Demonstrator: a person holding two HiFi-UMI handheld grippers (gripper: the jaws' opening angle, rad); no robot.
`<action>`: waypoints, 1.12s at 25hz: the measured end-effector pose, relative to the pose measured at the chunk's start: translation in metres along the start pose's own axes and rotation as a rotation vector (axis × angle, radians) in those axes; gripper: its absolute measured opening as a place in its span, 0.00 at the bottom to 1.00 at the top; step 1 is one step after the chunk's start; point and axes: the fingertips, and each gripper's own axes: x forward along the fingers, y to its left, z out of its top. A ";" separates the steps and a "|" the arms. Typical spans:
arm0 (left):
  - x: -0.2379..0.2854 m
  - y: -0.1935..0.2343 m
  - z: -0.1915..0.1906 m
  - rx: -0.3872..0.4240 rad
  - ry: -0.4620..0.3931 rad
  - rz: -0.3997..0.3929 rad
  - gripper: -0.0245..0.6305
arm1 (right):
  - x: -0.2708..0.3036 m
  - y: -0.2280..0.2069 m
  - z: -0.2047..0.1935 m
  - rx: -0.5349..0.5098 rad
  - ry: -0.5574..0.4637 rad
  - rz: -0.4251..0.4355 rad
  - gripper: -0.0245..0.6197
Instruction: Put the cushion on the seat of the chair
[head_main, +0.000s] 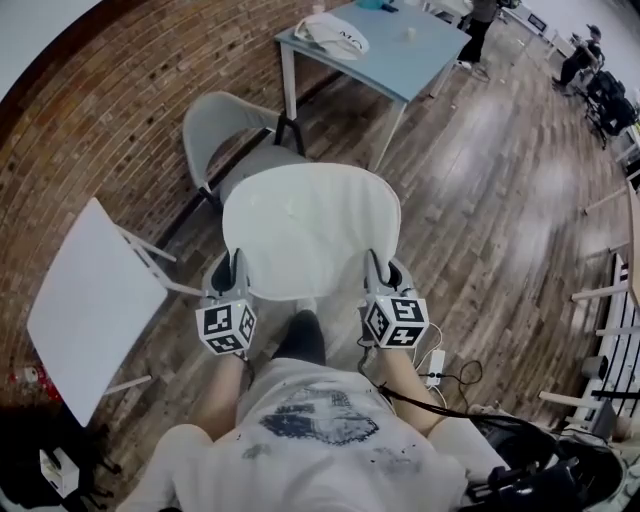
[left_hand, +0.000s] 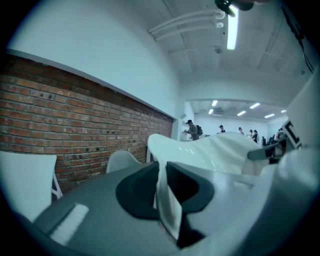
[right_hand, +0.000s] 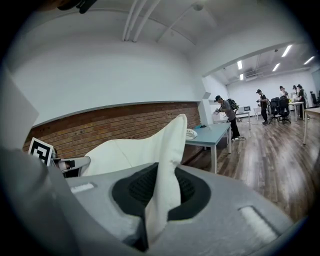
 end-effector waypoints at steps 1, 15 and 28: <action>0.016 0.006 0.003 -0.002 0.005 0.006 0.10 | 0.019 -0.001 0.005 0.000 0.006 0.005 0.10; 0.182 0.088 0.032 -0.050 0.052 0.100 0.10 | 0.231 -0.013 0.062 -0.024 0.086 0.094 0.10; 0.239 0.129 0.042 -0.093 0.041 0.302 0.10 | 0.367 -0.009 0.088 -0.063 0.158 0.284 0.10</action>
